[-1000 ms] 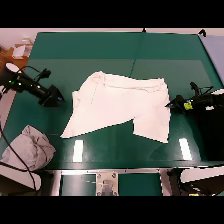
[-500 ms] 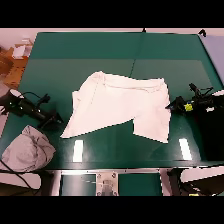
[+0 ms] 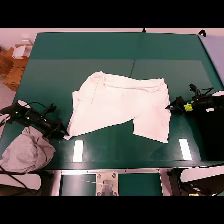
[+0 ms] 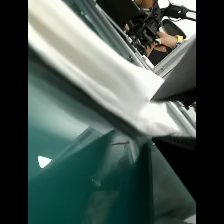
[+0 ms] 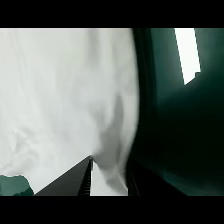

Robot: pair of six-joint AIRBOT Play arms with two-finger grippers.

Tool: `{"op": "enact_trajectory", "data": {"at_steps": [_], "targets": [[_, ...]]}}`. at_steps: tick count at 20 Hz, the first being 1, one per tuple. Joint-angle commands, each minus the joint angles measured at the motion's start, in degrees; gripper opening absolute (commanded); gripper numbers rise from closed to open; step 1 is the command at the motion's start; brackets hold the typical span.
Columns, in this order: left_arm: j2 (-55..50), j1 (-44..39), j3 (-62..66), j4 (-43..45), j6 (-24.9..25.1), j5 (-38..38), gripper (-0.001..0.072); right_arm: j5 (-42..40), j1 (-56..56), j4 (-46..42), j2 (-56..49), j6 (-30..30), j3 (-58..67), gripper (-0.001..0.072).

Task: Fold the shirts.

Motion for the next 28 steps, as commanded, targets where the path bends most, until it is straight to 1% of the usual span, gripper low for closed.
{"op": "enact_trajectory", "data": {"at_steps": [1, 3, 4, 5, 6, 7, 8, 9, 11, 13, 16, 18, 20, 22, 23, 25, 26, 28], "targets": [[0.1, -0.3, -0.4, -1.6, 2.1, 3.8, 0.0241, -0.1, 0.1, 0.4, 0.1, 0.0, 0.0, 0.0285], [0.1, -0.3, -0.4, -1.6, 2.3, 3.8, 0.024, -0.1, 0.1, 0.4, 0.1, 0.0, 0.0, 0.0283], [0.1, -0.3, -0.4, -1.6, 2.9, 3.8, 0.0221, -0.1, 0.1, 0.5, 0.1, 0.0, 0.0, 0.0282], [0.1, -0.3, -0.4, -1.6, 4.0, 3.8, 0.0024, -0.1, 0.1, 0.5, 0.1, 0.0, 0.0, 0.0248], [0.1, -0.3, -0.4, -1.7, 4.3, 3.8, 0.0023, -0.1, 0.1, 0.5, 0.1, 0.0, 0.0, 0.0211], [0.1, -0.3, -0.4, -1.7, 4.3, 3.8, 0.0023, -0.1, 0.1, 0.5, 0.1, 0.0, 0.0, 0.0208], [0.1, -0.3, -0.1, -1.8, 4.3, 3.5, 0.0023, -0.1, 0.1, 1.0, 0.1, 0.0, 0.0, 0.0094], [0.2, -0.3, 0.5, -2.2, 4.3, 2.7, 0.0023, -0.1, 0.1, 2.2, 0.1, 0.0, 0.0, 0.0023], [0.3, -0.3, 3.6, -3.3, 4.1, -0.4, 0.0022, 0.6, 0.1, 7.7, 0.4, -0.9, 0.1, 0.0022], [2.1, -0.3, 8.5, -7.0, 4.1, -5.0, 0.0022, 3.5, 0.1, 14.5, 2.2, -3.5, 1.3, 0.0022], [10.6, -0.3, 19.4, -11.5, 4.1, -7.6, 0.0022, 8.2, 0.1, 20.5, 9.4, -3.9, 6.7, 0.0022], [18.3, -0.3, 28.6, -15.9, 5.7, -7.3, 0.0022, 8.5, -0.1, 26.5, 16.8, -3.9, 11.7, 0.0021], [25.9, -0.3, 38.8, -19.1, 5.6, -2.9, 0.0023, 7.3, -0.6, 35.1, 24.6, -4.1, 17.8, 0.0021], [33.0, -0.3, 48.5, -19.5, 4.9, 6.3, 0.0023, 3.0, -1.7, 42.3, 32.5, -4.3, 24.4, 0.0022], [36.2, -0.3, 52.7, -19.5, 4.5, 11.8, 0.0023, -0.6, -2.3, 43.6, 36.6, -4.5, 27.7, 0.0022], [41.5, -0.3, 58.9, -19.2, 2.7, 19.8, 0.0023, -7.6, -4.0, 43.5, 43.6, -4.5, 32.8, 0.0022], [43.4, -0.3, 61.3, -18.7, 1.5, 22.0, 0.0023, -10.9, -5.2, 43.5, 47.1, -4.5, 34.5, 0.0022], [46.1, -0.3, 65.0, -15.9, -0.3, 23.4, 0.0023, -16.3, -7.4, 42.9, 53.2, -4.5, 35.5, 0.0022]]}}
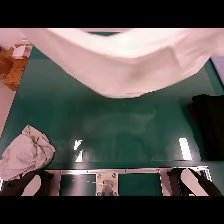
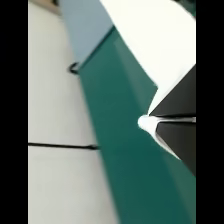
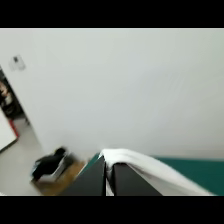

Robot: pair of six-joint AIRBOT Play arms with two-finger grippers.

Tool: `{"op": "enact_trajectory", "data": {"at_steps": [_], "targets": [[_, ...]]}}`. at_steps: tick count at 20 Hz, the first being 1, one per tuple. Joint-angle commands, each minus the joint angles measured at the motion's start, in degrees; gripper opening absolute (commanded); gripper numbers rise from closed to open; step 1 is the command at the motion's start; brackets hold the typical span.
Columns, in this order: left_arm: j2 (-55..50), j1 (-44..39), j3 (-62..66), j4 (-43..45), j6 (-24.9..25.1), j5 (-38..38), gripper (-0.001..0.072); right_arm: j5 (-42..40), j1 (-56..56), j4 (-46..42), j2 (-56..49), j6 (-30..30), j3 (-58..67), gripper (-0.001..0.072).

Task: Fold the shirts.

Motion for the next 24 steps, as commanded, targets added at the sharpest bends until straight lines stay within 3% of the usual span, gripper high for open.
{"op": "enact_trajectory", "data": {"at_steps": [1, 4, 7, 10, 13, 16, 18, 21, 24], "targets": [[6.4, 0.0, 8.4, 5.2, -4.3, 7.8, 0.0024, -12.0, -3.5, 0.3, 11.8, -0.1, 4.2, 0.0022], [8.4, 0.0, 9.2, 16.9, -10.8, 7.4, 0.0023, -14.4, -4.5, -9.0, 17.1, 0.1, 4.1, 0.0023], [7.2, 0.0, 9.2, 27.6, -16.4, 1.7, 0.0023, -12.6, -4.5, -12.9, 17.7, 1.9, 1.9, 0.0023], [1.8, 0.0, 8.1, 28.6, -17.3, -6.6, 0.0023, -11.4, -3.8, -11.8, 17.3, 1.6, -8.3, 0.0023], [-4.4, 0.0, -2.3, 24.8, -16.6, -7.3, 0.0024, -11.0, 1.3, -11.7, 13.6, -2.0, -22.0, 0.0023], [-12.7, 0.0, -18.1, 12.4, -9.5, -4.9, 0.0024, -14.5, 9.7, -11.7, 4.2, -6.7, -32.8, 0.0023], [-19.4, 0.0, -27.6, 4.4, -3.1, 2.7, 0.0024, -21.7, 15.2, -11.7, -6.1, -9.4, -36.1, 0.0023], [-31.2, 0.0, -30.8, -2.4, 2.4, 9.9, 0.0023, -28.9, 18.5, -10.2, -23.5, -9.8, -32.6, 0.0023], [-40.2, -0.9, -30.4, -14.6, 11.3, 15.2, 0.0023, -28.5, 18.5, -6.7, -38.6, -9.7, -22.3, 0.0023]]}}
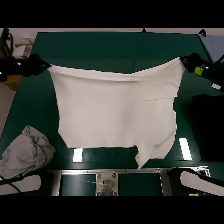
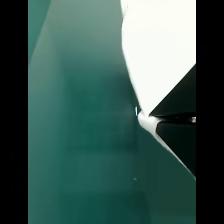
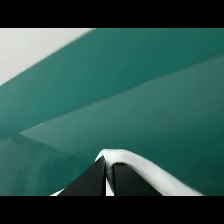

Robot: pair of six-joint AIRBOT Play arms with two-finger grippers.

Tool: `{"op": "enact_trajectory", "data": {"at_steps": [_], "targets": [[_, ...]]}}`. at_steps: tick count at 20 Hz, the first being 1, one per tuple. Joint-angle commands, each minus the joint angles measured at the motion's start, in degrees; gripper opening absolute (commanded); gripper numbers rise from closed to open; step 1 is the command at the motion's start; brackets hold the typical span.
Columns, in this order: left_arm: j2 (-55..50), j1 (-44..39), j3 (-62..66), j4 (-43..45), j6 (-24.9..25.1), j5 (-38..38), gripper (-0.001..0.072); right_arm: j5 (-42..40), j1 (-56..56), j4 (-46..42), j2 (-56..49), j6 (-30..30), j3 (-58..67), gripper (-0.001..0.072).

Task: Fold the shirts.

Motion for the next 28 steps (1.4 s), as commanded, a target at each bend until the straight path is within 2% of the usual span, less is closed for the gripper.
{"op": "enact_trajectory", "data": {"at_steps": [1, 4, 6, 9, 13, 17, 20, 25, 28], "targets": [[-10.2, -1.2, -1.3, -12.8, 9.6, 8.6, 0.0023, -1.6, 1.6, 3.8, -17.3, -0.8, 9.6, 0.0023], [-13.6, -2.7, 1.2, -13.1, 10.8, 11.6, 0.0023, 1.9, 1.5, 4.2, -25.2, 0.0, 19.3, 0.0023], [-14.0, -3.0, 1.8, -12.1, 11.7, 13.2, 0.0023, 2.2, 1.2, 4.0, -26.7, 0.0, 20.9, 0.0023], [-14.0, -2.6, 1.9, -6.1, 11.1, 11.3, 0.0023, 4.8, -0.6, -3.8, -26.7, 2.7, 20.9, 0.0022], [-14.0, -2.6, 1.8, 8.4, 3.7, 2.1, 0.0023, 16.2, -5.3, -16.4, -26.7, 9.2, 20.9, 0.0021], [-14.0, -3.0, 1.8, 21.0, -3.5, -2.4, 0.0023, 25.6, -7.5, -30.0, -26.7, 14.4, 20.5, 0.002], [-14.0, -4.5, 1.8, 21.4, -3.4, -2.8, 0.0023, 27.4, -7.4, -36.4, -26.7, 17.0, 19.5, 0.002], [-14.0, -7.0, 1.8, 21.7, -3.4, 0.6, 0.0023, 27.0, -7.4, -36.4, -26.7, 17.0, 18.1, 0.0021], [-14.0, -7.0, 1.8, 22.5, -3.5, -0.8, 0.0023, 26.9, -7.4, -36.3, -26.7, 17.0, 18.1, 0.0022]]}}
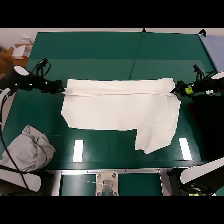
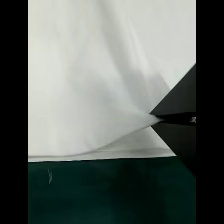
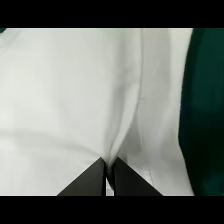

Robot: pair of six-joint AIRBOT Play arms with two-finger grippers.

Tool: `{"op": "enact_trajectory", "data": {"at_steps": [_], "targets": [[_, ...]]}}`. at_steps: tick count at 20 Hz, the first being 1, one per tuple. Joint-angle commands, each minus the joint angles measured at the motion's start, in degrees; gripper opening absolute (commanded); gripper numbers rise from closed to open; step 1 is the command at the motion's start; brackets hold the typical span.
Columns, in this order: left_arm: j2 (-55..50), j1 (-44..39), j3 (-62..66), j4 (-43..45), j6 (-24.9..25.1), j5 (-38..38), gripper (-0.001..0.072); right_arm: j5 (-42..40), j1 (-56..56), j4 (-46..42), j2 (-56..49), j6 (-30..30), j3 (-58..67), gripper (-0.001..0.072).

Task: Fold the shirts.

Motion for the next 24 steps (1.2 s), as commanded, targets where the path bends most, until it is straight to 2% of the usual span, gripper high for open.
{"op": "enact_trajectory", "data": {"at_steps": [1, 2, 3, 4, 5, 6, 9, 11, 12, 16, 18, 21, 23, 24], "targets": [[0.0, -0.4, 0.0, 1.4, -0.5, -0.8, 0.0024, 0.4, 0.0, -0.9, 0.0, 0.4, -0.2, 0.0022], [0.0, -0.4, 0.0, 1.3, -1.0, -0.7, 0.0024, 0.4, 0.0, -0.9, 0.0, 0.4, -0.2, 0.0024], [0.0, -0.4, 0.1, 1.1, -1.8, -0.7, 0.0028, 0.7, 0.0, -0.9, 0.0, 0.9, -0.1, 0.0099], [0.0, -0.4, 0.1, 0.9, -1.9, -1.5, 0.0244, 1.6, -0.1, -0.9, 0.1, 2.1, 0.2, 0.0281], [0.2, -0.3, 0.3, 1.0, -3.3, -3.5, 0.0575, 3.5, -0.2, -0.9, 0.2, 3.0, 1.0, 0.0293], [0.2, 0.0, 1.0, 1.3, -5.4, -6.0, 0.0607, 6.0, -0.7, -0.9, 0.7, 3.7, 1.7, 0.0293], [0.2, 2.5, 1.8, 1.7, -9.9, -18.2, 0.0607, 12.0, -3.1, -1.2, 4.8, 4.7, 1.2, 0.0292], [1.0, 4.2, -1.0, 1.7, -11.0, -25.5, 0.0607, 13.7, -5.4, -1.2, 9.8, 4.7, -3.3, 0.0292], [2.7, 4.9, -4.3, 1.7, -11.2, -26.6, 0.0607, 13.7, -6.8, -1.2, 13.0, 4.6, -7.0, 0.0292], [18.0, 5.3, -27.4, 1.5, -11.2, -17.1, 0.0606, 10.4, -15.6, -2.0, 29.2, 4.2, -26.7, 0.0283], [26.8, 5.3, -37.5, -0.4, -13.8, -11.2, 0.0607, 6.2, -21.0, -1.7, 37.9, 5.0, -36.3, 0.0282], [39.7, 5.2, -50.6, -9.7, -13.7, -1.7, 0.0607, -1.6, -25.7, -1.5, 49.1, 7.7, -48.7, 0.0283], [44.5, 5.2, -57.2, -17.1, -13.4, 4.3, 0.0607, -4.9, -25.6, -0.4, 52.9, 7.9, -54.4, 0.0283], [45.3, 5.2, -60.0, -21.4, -11.6, 6.2, 0.0606, -5.6, -25.3, 1.0, 53.6, 7.8, -56.8, 0.0284]]}}
